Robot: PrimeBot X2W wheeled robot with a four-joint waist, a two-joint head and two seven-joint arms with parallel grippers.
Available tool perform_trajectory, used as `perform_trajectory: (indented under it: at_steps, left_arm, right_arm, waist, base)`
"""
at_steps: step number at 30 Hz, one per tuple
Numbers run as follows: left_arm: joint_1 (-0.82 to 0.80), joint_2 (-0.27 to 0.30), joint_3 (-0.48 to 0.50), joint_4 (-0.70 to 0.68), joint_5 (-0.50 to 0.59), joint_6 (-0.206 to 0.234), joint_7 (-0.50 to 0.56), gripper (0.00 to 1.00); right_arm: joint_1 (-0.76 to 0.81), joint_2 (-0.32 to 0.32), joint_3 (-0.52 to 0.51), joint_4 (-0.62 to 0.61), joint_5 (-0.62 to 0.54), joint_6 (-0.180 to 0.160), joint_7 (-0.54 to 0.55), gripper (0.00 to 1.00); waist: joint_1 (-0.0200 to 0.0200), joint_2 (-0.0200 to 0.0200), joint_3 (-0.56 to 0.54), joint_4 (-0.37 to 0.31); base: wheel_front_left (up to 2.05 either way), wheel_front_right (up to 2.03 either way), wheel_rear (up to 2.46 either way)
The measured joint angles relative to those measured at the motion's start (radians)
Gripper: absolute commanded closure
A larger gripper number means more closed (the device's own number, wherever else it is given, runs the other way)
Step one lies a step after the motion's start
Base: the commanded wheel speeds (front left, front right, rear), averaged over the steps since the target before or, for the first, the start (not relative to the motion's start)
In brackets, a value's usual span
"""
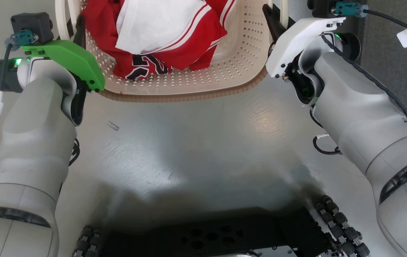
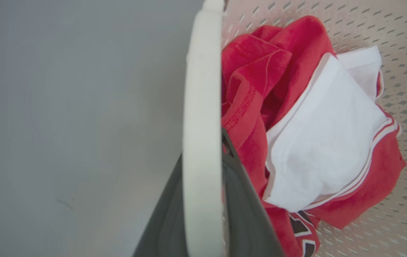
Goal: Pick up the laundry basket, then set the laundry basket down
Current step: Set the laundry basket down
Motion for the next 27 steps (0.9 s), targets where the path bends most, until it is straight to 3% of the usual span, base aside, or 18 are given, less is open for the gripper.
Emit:
perform_trajectory:
  at_steps: [8,9,10,11,12,27]
  left_arm:
    - [-0.007,0.003,0.0,0.006,0.002,0.0,-0.01,1.0]
    - [-0.008,0.004,0.0,0.007,0.003,0.0,-0.011,0.76]
    - [-0.011,0.004,-0.001,0.008,0.005,0.0,-0.011,0.51]
    - [-0.012,0.003,-0.002,0.012,0.007,0.0,-0.01,0.13]
    - [-0.012,0.002,-0.003,0.016,0.008,0.0,-0.01,0.0]
    - [-0.012,0.002,-0.002,0.047,0.009,0.0,-0.01,0.0]
  right_arm:
    - [-0.007,0.0,0.003,-0.004,0.0,0.005,-0.013,1.0]
    - [-0.007,0.0,0.003,-0.004,0.001,0.005,-0.014,0.88]
    - [-0.008,0.0,0.003,-0.004,0.001,0.005,-0.016,0.63]
    - [-0.01,-0.001,0.003,-0.003,0.001,0.005,-0.016,0.35]
    - [-0.009,0.0,0.006,-0.002,0.001,0.005,-0.016,0.0]
    - [-0.008,0.0,0.013,0.0,0.01,0.005,-0.017,0.0]
  waist:
    - [0.0,0.0,0.008,-0.002]
    - [0.0,0.0,0.009,-0.002]
    - [0.0,0.0,0.009,-0.002]
    - [0.0,0.0,0.01,-0.002]
    - [0.0,0.0,0.01,-0.003]
    - [0.0,0.0,-0.014,-0.005]
  base:
    - [0.0,0.0,0.0]
    - [0.0,0.0,0.0]
    - [0.0,0.0,0.0]
    - [0.0,0.0,0.0]
    - [0.0,0.0,0.0]
    - [0.0,0.0,0.0]
